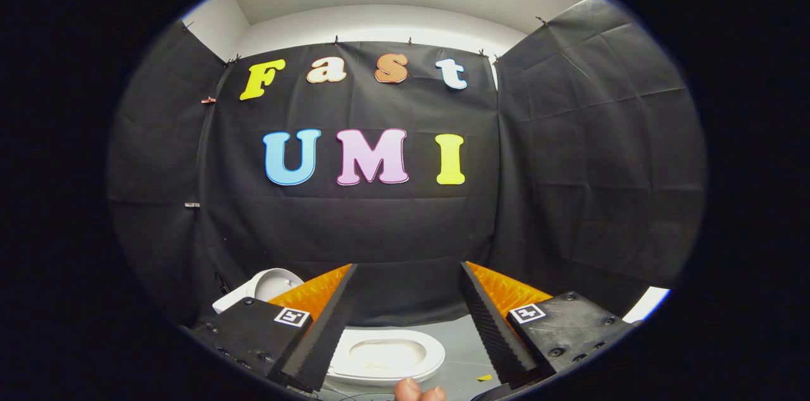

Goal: Open the toilet lid.

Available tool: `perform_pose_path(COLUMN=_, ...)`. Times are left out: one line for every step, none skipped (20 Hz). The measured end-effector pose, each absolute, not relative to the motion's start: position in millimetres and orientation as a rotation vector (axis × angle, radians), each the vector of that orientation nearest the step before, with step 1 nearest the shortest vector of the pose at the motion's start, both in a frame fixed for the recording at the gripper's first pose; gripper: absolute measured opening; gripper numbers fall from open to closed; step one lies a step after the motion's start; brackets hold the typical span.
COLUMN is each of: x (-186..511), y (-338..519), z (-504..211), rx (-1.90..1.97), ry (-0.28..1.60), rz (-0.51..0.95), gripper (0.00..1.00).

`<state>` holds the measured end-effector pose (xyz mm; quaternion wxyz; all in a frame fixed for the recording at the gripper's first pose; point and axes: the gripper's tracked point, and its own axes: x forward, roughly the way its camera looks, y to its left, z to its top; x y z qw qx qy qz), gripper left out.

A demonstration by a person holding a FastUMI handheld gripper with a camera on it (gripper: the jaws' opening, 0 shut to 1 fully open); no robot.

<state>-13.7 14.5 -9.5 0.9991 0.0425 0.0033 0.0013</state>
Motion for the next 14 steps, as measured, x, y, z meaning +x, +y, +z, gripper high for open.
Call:
perform_pose_path(x=-13.2, y=13.5, z=-8.8, rx=0.085, ry=0.005, rz=0.0, gripper=0.99)
perform_pose_path(x=-12.0, y=12.4, z=-8.2, rx=0.084, ry=0.002, rz=-0.004, gripper=0.99)
perform_pose_path(x=-11.9, y=12.1, z=-8.9, rx=0.085, ry=0.004, rz=-0.005, gripper=0.99)
perform_pose_path(x=-12.4, y=12.4, z=-9.8, rx=0.088, ry=0.006, rz=-0.002, gripper=0.98)
perform_pose_path(x=-12.7, y=13.1, z=-10.2, rx=0.089, ry=0.008, rz=-0.001, gripper=0.99)
perform_pose_path(x=-12.3, y=13.1, z=-10.0, rx=0.09, ry=0.007, rz=-0.002, gripper=0.99)
perform_pose_path(x=-12.2, y=12.9, z=-9.8, rx=0.089, ry=0.006, rz=-0.003, gripper=0.99)
perform_pose_path(x=-11.8, y=13.0, z=-9.7, rx=0.089, ry=0.006, rz=-0.004, gripper=0.99)
perform_pose_path(x=-12.0, y=13.8, z=-9.3, rx=0.088, ry=0.006, rz=-0.002, gripper=0.98)
perform_pose_path(x=-12.8, y=14.6, z=-10.0, rx=0.086, ry=0.006, rz=-0.002, gripper=0.99)
perform_pose_path(x=-12.3, y=14.5, z=-9.4, rx=0.082, ry=0.004, rz=-0.004, gripper=0.99)
perform_pose_path(x=-13.4, y=15.2, z=-9.1, rx=0.078, ry=0.003, rz=-0.003, gripper=0.99)
perform_pose_path(x=-14.4, y=17.2, z=-8.5, rx=0.077, ry=0.001, rz=0.002, gripper=0.99)
perform_pose_path(x=-14.8, y=19.3, z=-8.0, rx=0.076, ry=0.001, rz=0.008, gripper=0.99)
